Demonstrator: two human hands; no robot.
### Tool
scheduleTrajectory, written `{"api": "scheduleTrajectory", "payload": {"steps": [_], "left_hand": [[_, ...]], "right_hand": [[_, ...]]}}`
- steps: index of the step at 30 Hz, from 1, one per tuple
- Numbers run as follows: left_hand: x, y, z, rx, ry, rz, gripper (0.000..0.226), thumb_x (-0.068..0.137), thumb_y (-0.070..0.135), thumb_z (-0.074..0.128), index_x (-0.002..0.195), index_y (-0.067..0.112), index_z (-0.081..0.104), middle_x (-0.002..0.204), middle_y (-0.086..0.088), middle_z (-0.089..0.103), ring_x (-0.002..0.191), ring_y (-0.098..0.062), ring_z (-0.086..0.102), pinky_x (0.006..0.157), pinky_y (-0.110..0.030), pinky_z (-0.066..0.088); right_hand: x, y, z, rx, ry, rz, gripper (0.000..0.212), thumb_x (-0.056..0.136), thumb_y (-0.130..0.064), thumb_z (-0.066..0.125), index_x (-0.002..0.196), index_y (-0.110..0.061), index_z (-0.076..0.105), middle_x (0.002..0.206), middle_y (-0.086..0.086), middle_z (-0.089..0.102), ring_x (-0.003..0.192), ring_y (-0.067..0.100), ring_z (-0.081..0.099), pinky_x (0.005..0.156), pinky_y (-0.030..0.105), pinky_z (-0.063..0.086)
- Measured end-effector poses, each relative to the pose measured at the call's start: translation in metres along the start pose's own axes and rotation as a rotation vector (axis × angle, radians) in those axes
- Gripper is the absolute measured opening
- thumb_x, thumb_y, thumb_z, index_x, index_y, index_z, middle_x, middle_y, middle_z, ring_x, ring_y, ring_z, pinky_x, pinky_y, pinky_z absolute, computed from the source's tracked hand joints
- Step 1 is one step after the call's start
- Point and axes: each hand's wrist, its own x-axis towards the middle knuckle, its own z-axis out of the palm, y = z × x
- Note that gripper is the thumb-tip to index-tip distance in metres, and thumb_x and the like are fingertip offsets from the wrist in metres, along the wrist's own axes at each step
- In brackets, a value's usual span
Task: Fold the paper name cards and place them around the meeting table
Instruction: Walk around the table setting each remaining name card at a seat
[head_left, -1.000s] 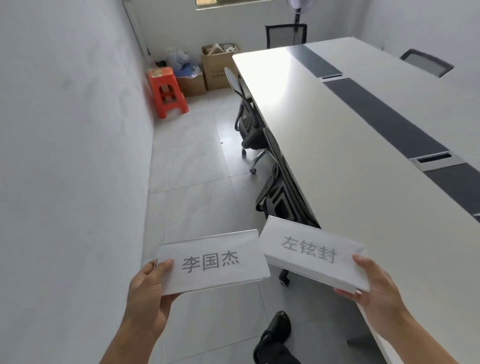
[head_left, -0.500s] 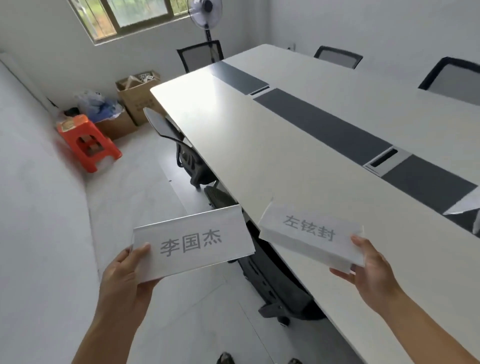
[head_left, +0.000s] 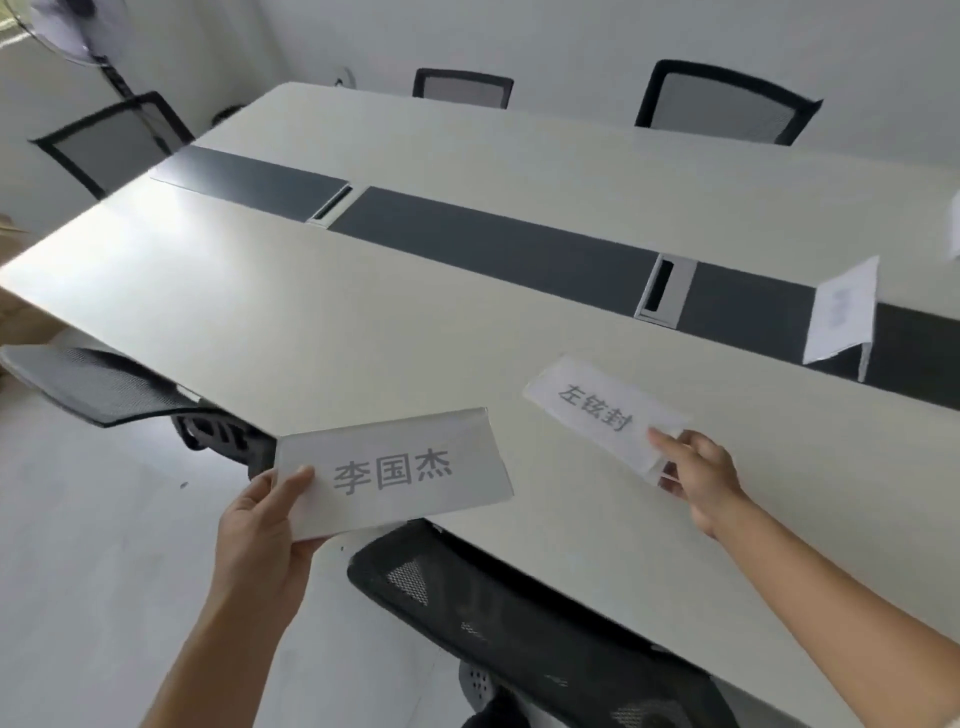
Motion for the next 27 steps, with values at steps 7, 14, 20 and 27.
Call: {"api": "scheduleTrajectory", "payload": {"steps": [7,14,20,27], "left_hand": [[0.072,-0.002,0.015,0.127,-0.110,-0.152,0.007,0.091,0.008,0.056,0.089,0.008,0.063,0.099,-0.013,0.065,0.092,-0.026,0.061,0.065,-0.031,0.059],[0.085,-0.004,0.028,0.191,-0.185,-0.228,0.018,0.091,0.006,0.055,0.107,0.003,0.061,0.091,-0.012,0.069,0.077,-0.022,0.066,0.056,-0.030,0.060],[0.081,-0.010,0.039,0.201,-0.195,-0.215,0.019,0.090,0.005,0.054,0.107,0.002,0.062,0.073,-0.004,0.075,0.062,-0.011,0.070,0.052,-0.024,0.058],[0.071,-0.020,0.055,0.193,-0.180,-0.252,0.012,0.090,0.003,0.053,0.099,0.002,0.062,0.069,-0.007,0.074,0.058,-0.013,0.069,0.048,-0.024,0.057]], "right_hand": [[0.040,-0.003,0.032,-0.322,0.167,-0.233,0.023,0.074,-0.016,0.079,0.091,-0.021,0.065,0.091,-0.001,0.068,0.084,0.018,0.063,0.076,0.029,0.048],[0.089,-0.014,0.022,-0.779,0.277,-0.247,0.050,0.072,-0.023,0.079,0.119,-0.015,0.063,0.118,0.012,0.067,0.107,0.033,0.061,0.088,0.036,0.047],[0.148,-0.042,0.009,-1.006,0.305,-0.203,0.044,0.077,-0.023,0.073,0.118,-0.016,0.061,0.115,0.016,0.067,0.104,0.036,0.061,0.083,0.038,0.049],[0.199,-0.056,0.007,-1.326,0.406,-0.387,0.058,0.085,-0.014,0.062,0.138,-0.016,0.042,0.150,0.016,0.037,0.139,0.037,0.029,0.110,0.052,0.027]]}}
